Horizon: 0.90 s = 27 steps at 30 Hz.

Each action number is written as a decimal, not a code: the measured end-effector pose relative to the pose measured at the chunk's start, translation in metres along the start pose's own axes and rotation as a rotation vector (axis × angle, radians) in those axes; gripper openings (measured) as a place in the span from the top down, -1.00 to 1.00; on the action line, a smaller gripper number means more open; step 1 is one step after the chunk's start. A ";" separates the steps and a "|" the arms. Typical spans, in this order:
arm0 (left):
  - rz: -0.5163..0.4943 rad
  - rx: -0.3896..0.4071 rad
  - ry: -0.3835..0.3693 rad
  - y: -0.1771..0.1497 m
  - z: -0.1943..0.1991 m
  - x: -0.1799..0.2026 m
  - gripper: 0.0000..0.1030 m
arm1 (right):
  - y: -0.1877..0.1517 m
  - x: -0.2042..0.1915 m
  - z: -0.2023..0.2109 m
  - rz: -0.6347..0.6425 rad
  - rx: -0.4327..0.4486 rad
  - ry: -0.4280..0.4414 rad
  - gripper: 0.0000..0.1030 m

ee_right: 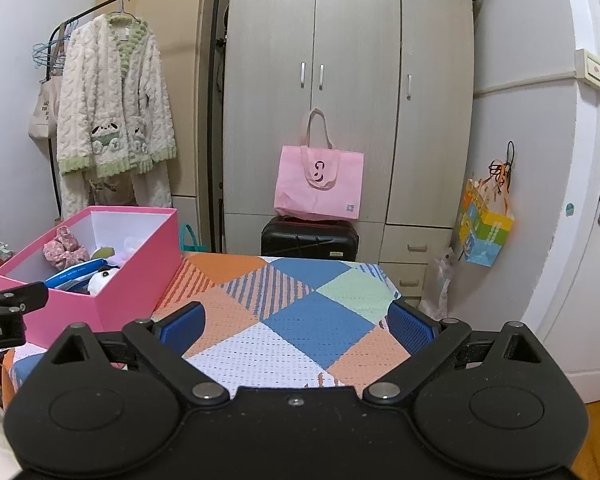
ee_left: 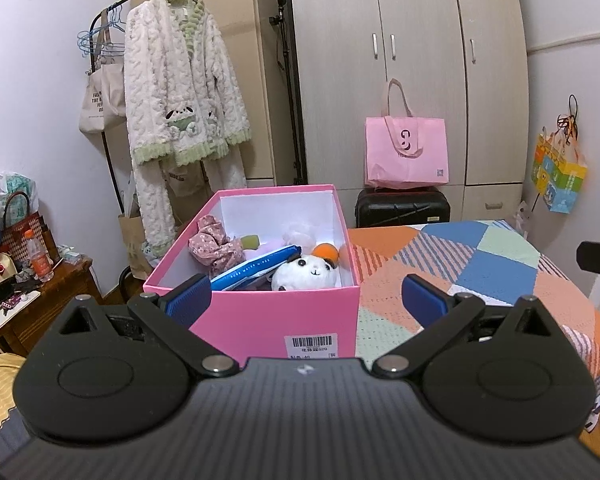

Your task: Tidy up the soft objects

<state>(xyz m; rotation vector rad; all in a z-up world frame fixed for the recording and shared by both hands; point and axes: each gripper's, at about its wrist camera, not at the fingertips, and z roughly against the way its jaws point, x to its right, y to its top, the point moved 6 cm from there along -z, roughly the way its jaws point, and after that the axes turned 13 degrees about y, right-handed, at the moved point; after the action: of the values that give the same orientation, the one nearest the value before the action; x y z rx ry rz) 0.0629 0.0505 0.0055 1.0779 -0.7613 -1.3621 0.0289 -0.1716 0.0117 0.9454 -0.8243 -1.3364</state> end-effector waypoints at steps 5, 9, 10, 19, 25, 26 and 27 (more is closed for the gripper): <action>0.002 -0.005 0.004 0.000 0.000 -0.001 -1.00 | -0.001 -0.002 0.001 0.007 0.005 0.002 -0.93; 0.002 -0.012 0.003 -0.001 -0.001 -0.001 -1.00 | 0.000 -0.001 0.002 0.006 0.011 -0.002 -0.93; 0.001 -0.013 0.002 -0.001 -0.001 -0.001 -1.00 | -0.001 -0.001 0.003 0.006 0.011 -0.003 -0.93; -0.008 -0.013 -0.002 -0.001 0.000 0.001 -1.00 | -0.001 -0.001 0.002 0.006 0.009 -0.004 -0.93; 0.000 -0.016 -0.004 -0.002 0.000 0.001 -1.00 | -0.002 -0.001 0.000 0.009 0.005 -0.004 -0.93; 0.001 -0.015 -0.003 -0.002 0.000 0.000 -1.00 | -0.002 0.000 0.000 0.010 0.005 -0.004 -0.93; 0.003 -0.015 0.000 -0.002 0.000 0.000 -1.00 | -0.002 0.000 0.000 0.009 0.005 -0.004 -0.93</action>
<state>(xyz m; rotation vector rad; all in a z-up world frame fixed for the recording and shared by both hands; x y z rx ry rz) 0.0620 0.0509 0.0038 1.0646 -0.7519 -1.3633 0.0282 -0.1711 0.0097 0.9418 -0.8340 -1.3290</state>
